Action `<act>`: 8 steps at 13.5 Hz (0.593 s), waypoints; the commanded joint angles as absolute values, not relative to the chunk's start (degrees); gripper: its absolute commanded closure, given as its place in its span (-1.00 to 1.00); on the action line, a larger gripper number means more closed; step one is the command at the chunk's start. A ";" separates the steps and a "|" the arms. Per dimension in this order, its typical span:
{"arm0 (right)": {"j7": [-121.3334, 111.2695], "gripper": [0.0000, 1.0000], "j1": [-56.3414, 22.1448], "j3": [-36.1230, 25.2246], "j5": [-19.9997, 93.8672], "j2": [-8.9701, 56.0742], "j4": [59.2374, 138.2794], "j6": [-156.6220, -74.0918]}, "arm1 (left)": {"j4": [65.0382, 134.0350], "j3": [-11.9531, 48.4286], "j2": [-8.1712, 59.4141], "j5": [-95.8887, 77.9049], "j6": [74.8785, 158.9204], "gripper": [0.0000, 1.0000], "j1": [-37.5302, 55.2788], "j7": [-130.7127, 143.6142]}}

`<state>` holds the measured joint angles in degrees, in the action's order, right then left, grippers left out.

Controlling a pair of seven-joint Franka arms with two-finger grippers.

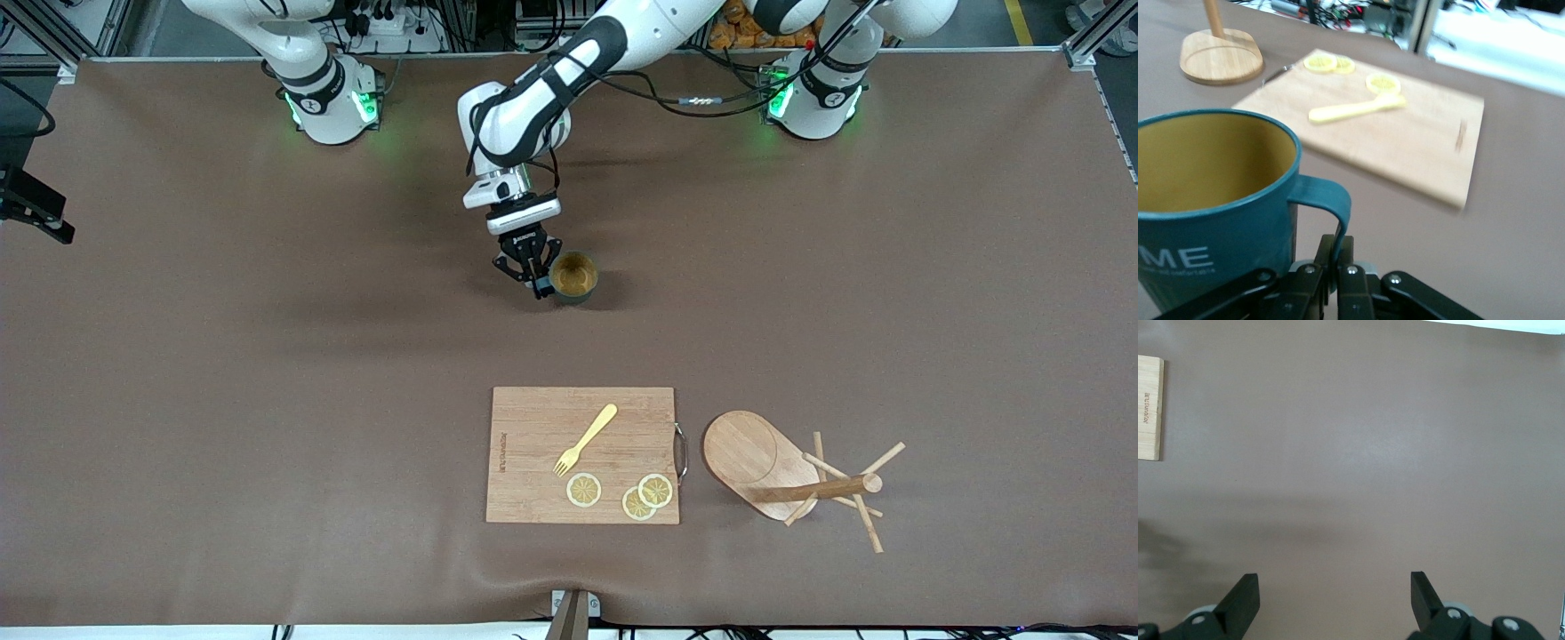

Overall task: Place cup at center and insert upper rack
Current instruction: 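Lift the mug with the left gripper toward the wooden mug tree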

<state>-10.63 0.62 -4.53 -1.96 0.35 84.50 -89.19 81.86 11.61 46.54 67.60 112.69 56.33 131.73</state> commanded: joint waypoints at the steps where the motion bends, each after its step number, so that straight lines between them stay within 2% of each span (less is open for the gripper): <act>1: -10.90 -1.00 1.05 -4.13 -2.20 0.88 83.23 -88.33 | 78.33 12.57 42.29 60.59 113.90 1.00 50.99 127.37; 3: -10.90 -1.00 0.97 -4.13 -2.20 0.88 83.23 -88.33 | 75.59 12.57 39.74 53.65 114.78 1.00 47.74 122.37; 8: -10.90 -1.00 0.97 -4.13 -2.20 0.88 83.23 -88.24 | 75.50 12.48 31.48 38.79 119.61 1.00 36.94 120.14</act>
<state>-10.63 0.61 -4.41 -1.96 0.38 84.50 -89.13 74.25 11.84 34.47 43.21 117.64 40.94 120.32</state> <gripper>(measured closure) 0.000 0.934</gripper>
